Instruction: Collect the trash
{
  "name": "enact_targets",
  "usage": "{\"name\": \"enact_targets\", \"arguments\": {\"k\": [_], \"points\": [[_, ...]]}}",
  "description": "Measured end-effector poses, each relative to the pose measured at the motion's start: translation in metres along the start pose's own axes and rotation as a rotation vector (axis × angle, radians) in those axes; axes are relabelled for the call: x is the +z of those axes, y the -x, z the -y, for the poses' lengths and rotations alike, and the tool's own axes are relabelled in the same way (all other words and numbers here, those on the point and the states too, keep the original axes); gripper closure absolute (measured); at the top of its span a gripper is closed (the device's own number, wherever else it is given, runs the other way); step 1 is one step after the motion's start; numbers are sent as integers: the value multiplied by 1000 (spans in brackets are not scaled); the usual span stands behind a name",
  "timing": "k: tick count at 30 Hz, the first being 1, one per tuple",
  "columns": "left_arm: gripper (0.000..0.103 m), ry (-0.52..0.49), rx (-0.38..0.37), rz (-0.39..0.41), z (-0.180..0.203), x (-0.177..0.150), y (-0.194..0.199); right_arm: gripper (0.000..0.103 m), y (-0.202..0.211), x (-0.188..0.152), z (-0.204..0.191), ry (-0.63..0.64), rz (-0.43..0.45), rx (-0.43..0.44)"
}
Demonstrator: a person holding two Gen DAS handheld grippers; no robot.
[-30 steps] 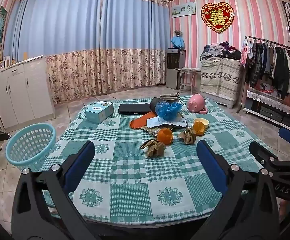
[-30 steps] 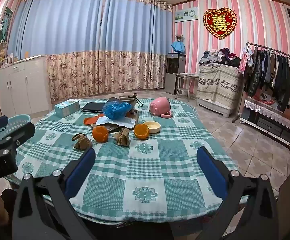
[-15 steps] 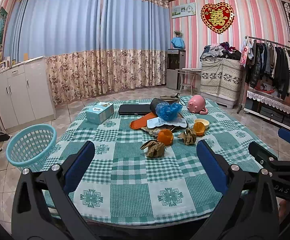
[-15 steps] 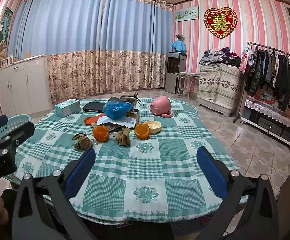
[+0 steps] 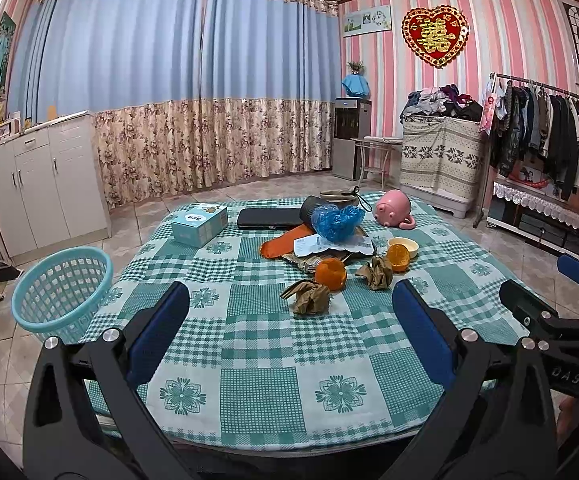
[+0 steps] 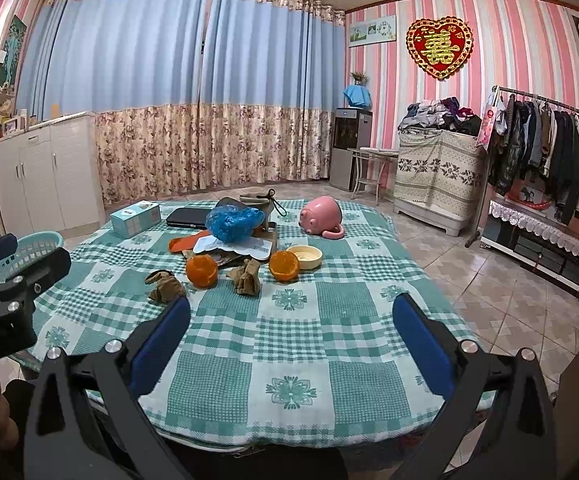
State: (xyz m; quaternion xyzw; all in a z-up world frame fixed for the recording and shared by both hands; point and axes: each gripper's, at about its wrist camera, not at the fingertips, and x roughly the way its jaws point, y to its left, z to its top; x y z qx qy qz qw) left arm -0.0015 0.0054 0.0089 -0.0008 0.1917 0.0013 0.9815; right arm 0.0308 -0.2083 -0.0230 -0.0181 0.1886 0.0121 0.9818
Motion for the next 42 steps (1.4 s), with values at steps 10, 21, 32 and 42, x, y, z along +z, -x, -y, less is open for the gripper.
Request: {"name": "enact_targets", "arguments": {"k": [10,21,32,42], "points": [[5,2,7,9,-1,-1,2,4,2,2,1,2,6,0],[5,3,7,10,-2,-1,2,4,3,3,1,-1,1,7],[5,3,9,12,-1,-2,2,4,3,1,0,-2,-4,12],[5,4,8,12,-2,-1,2,4,2,-1,0,-4,-5,14]]}}
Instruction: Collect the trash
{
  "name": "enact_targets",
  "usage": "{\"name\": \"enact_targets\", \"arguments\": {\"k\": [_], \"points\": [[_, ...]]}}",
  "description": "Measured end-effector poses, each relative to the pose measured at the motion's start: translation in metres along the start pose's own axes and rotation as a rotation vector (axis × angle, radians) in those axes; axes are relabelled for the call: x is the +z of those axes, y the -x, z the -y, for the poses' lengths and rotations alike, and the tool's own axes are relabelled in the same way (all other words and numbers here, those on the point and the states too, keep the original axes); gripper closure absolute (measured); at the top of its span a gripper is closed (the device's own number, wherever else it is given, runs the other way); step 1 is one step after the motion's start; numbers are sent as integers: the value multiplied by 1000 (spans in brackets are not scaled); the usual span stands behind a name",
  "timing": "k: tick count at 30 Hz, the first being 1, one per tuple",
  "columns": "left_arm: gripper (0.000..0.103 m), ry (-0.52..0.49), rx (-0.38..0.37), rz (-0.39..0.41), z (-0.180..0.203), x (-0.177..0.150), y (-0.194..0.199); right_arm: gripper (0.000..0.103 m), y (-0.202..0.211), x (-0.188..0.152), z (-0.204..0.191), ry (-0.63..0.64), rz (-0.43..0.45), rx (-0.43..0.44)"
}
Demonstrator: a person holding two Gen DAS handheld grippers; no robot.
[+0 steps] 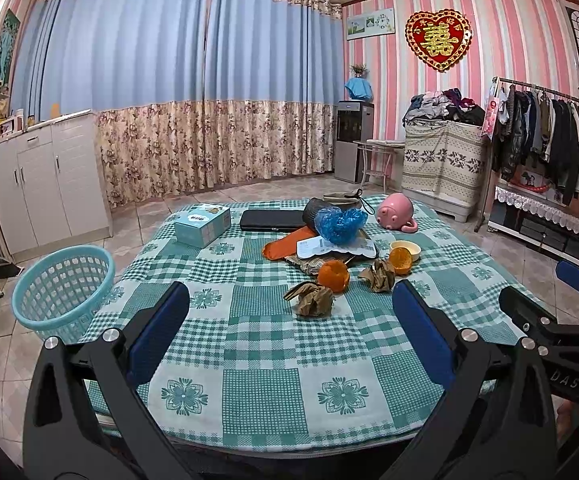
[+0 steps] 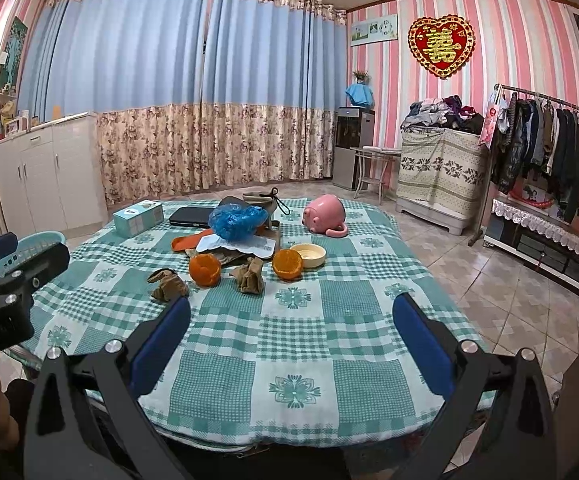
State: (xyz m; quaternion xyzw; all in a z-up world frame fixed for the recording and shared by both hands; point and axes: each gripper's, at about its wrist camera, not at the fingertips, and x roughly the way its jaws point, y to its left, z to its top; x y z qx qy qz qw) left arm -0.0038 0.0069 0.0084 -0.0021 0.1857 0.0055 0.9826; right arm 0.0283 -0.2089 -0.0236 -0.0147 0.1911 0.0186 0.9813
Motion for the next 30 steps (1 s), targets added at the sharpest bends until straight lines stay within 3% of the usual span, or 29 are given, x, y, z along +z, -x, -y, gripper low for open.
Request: {"name": "enact_targets", "arguments": {"k": [30], "points": [[5,4,-4,-12,0,-8,-8,4,-5,-1,-1,-1,-5,3]]}}
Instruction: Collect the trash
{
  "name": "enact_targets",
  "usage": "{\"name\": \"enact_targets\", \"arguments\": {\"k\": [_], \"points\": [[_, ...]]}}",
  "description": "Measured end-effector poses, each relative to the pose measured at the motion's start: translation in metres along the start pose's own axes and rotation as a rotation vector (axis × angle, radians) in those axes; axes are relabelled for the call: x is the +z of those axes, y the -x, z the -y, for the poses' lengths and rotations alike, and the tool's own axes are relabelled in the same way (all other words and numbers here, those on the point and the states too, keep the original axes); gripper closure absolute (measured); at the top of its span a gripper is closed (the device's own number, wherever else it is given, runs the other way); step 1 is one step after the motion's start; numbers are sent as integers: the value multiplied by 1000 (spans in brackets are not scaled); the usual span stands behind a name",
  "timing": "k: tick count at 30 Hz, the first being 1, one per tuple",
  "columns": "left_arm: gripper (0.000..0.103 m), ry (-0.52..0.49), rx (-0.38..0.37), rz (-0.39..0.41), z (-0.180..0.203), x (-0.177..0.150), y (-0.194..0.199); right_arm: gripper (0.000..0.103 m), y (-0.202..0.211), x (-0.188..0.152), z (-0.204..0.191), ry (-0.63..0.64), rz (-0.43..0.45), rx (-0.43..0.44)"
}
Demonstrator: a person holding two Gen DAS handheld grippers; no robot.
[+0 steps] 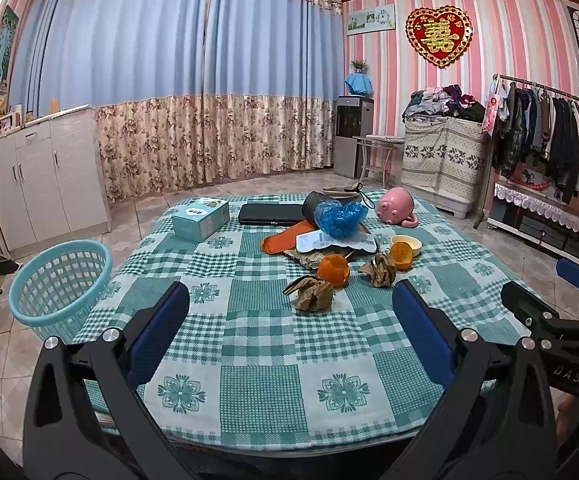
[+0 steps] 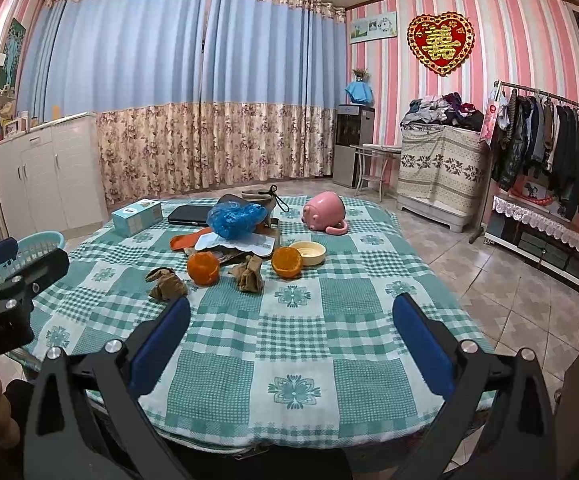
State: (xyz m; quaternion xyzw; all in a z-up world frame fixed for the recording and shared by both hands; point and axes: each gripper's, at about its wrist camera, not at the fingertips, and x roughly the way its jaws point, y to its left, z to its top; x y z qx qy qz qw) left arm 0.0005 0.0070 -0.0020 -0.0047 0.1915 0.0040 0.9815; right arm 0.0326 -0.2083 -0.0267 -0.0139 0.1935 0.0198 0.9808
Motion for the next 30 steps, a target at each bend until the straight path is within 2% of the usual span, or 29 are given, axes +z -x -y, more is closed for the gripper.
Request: {"name": "enact_targets", "arguments": {"k": [9,15,22,30], "points": [[5,6,0,-21,0,-7,-13,4,-2,3,7,-7,19,-9],[5,26,-38,-28,-5,-2,-29,4,-17,11,15,-5,38,-21],[5,4,-40,-92,-1,5,-74,4,-52,14,17,33,16,-22],[5,-7,-71,-208,14,3,-147,4,-88,12,31,48,-57,-87]]}}
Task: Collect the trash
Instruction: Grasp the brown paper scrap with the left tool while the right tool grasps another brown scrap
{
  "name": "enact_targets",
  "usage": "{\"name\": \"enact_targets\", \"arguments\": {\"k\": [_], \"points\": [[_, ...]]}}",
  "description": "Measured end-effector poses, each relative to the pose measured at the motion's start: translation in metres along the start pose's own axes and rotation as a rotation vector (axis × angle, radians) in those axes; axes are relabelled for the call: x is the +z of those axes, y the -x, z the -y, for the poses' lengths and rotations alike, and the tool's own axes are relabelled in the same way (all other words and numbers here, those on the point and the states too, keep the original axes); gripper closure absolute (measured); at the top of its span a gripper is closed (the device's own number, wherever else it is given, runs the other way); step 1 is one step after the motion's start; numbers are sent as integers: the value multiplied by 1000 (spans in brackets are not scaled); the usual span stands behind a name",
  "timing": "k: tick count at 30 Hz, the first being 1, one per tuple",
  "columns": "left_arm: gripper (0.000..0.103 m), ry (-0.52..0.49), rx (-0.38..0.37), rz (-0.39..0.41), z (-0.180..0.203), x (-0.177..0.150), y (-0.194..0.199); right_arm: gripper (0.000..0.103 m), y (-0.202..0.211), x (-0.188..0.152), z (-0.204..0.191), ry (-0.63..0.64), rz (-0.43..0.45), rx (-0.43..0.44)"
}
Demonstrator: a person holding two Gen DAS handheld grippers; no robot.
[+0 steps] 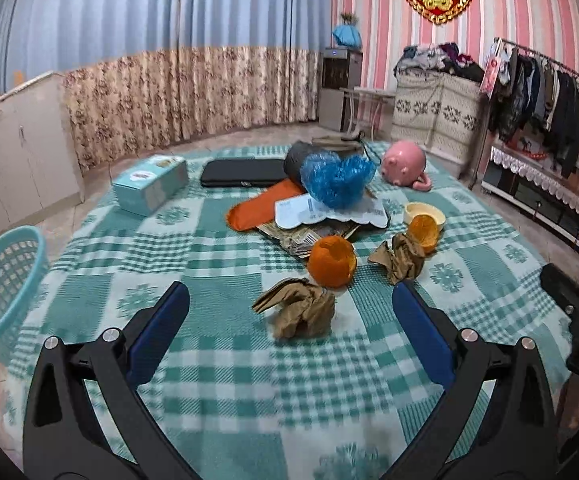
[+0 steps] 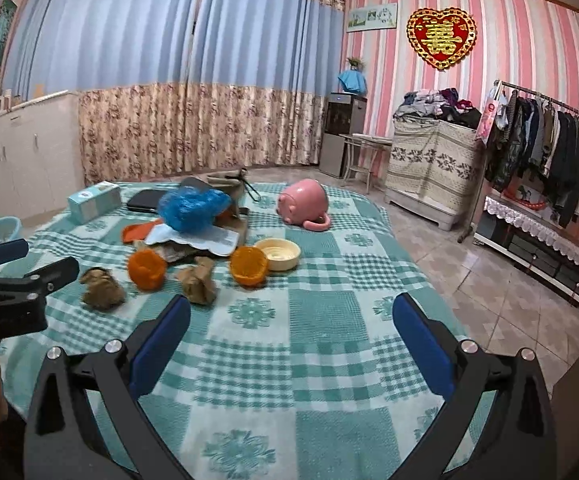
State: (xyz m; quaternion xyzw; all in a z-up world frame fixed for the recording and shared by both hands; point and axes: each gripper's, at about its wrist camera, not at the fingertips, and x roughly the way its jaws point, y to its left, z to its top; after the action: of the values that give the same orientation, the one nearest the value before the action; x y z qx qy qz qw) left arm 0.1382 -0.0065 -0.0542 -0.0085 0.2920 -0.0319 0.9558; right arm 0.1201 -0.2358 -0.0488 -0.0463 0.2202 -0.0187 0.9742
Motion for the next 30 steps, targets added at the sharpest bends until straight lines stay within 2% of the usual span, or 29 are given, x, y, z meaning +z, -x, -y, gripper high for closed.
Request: {"name": "enact_targets", "arguments": {"k": [5,8,10,12,13,20,26,30], "points": [[5,47,-12,-79,-3,1,-37,4,-22,3,12,-24,-39,-21],[9,68,-3,-107,-8,0,-51,4,-34,2,15,-38,-56,-27],[18,64,-9,-122,-9,-2,-59,4,-42,2,13,-39,-68,-30],[40,51,-26,-160,-7,-4,-67,4,-49,2,11,-42,-81,-25],[44,45,-39,-181,-6,-6,-70,4,-53,3,10,-47,-90,-20],[52,24,-33,-178,-7,-7,-65,4,-70,5,-15,-17,-127,67],[53,76,5,-156,-31,1,-46,5,-89,13,-50,40,-157,137],[53,76,73,-130,-49,7,-33,6,-106,15,-74,103,-199,161]]}}
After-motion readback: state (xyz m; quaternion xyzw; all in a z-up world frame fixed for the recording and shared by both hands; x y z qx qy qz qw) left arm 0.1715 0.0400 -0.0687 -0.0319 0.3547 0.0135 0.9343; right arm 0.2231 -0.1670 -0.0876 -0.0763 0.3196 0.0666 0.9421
